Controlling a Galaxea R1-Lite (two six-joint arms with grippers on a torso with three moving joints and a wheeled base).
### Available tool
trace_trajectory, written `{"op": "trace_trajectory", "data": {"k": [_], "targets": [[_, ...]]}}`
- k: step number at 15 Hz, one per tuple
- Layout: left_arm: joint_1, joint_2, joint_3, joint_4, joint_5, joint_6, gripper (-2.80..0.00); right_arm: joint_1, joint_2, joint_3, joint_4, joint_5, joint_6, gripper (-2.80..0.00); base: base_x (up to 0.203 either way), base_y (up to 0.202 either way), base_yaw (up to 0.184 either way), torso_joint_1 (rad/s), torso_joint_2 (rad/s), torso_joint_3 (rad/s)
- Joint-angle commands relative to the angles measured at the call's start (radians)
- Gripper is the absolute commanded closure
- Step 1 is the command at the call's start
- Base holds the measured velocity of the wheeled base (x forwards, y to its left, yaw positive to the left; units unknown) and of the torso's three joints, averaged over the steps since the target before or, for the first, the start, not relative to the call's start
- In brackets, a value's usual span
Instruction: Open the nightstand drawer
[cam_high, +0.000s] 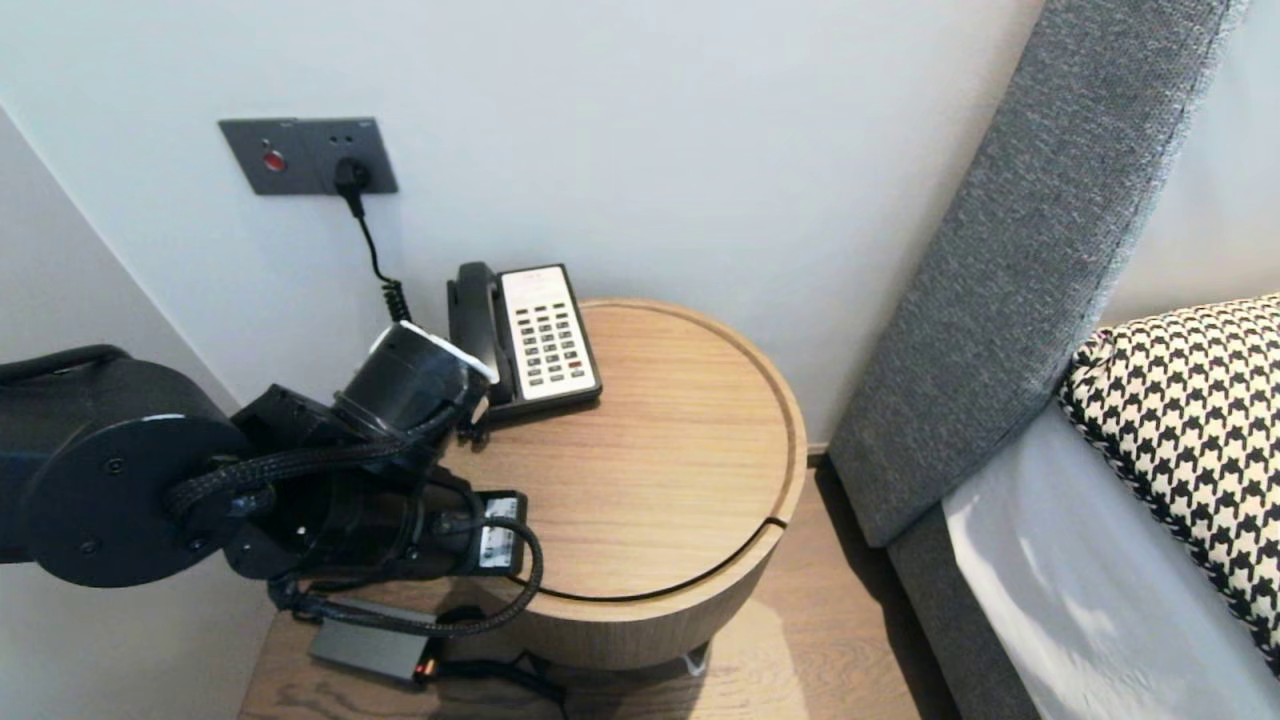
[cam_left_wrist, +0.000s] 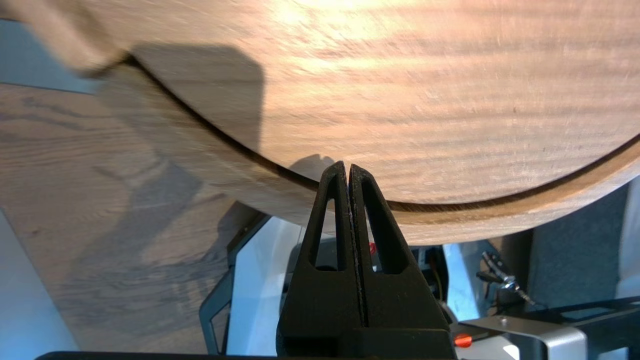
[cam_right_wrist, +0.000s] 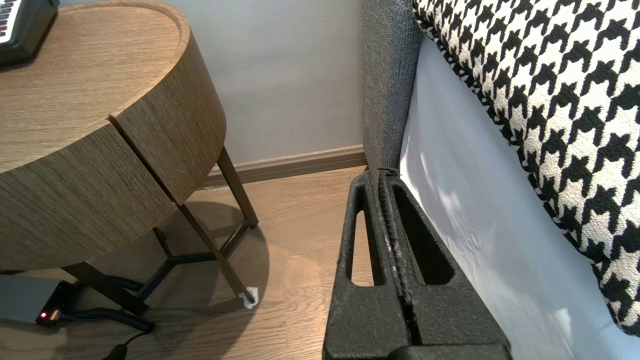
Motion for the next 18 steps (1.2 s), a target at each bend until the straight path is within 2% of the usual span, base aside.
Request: {"op": "trace_trajectory", "data": {"k": [1, 3, 8, 11, 18], "targets": [[-0.025, 0.033, 0.0, -0.006, 0.017, -0.007, 0.0, 0.0, 0.0, 0.025, -0.001, 0.0, 0.0, 0.0, 0.0, 0.0, 0.0, 0.0, 0.0, 0.0], [-0.031, 0.05, 0.015, -0.041, 0.039, -0.007, 0.0, 0.0, 0.0, 0.025, -0.001, 0.0, 0.0, 0.0, 0.0, 0.0, 0.0, 0.0, 0.0, 0.0], [-0.07, 0.05, 0.044, -0.044, 0.045, -0.012, 0.0, 0.0, 0.0, 0.025, -0.001, 0.0, 0.001, 0.0, 0.0, 0.0, 0.0, 0.0, 0.0, 0.0], [-0.117, 0.029, 0.056, -0.044, 0.092, -0.022, 0.0, 0.0, 0.0, 0.025, -0.001, 0.0, 0.001, 0.0, 0.0, 0.0, 0.0, 0.0, 0.0, 0.0], [-0.168, 0.008, 0.134, -0.049, 0.116, -0.039, 0.0, 0.0, 0.0, 0.025, -0.001, 0.0, 0.0, 0.0, 0.0, 0.0, 0.0, 0.0, 0.0, 0.0]]}}
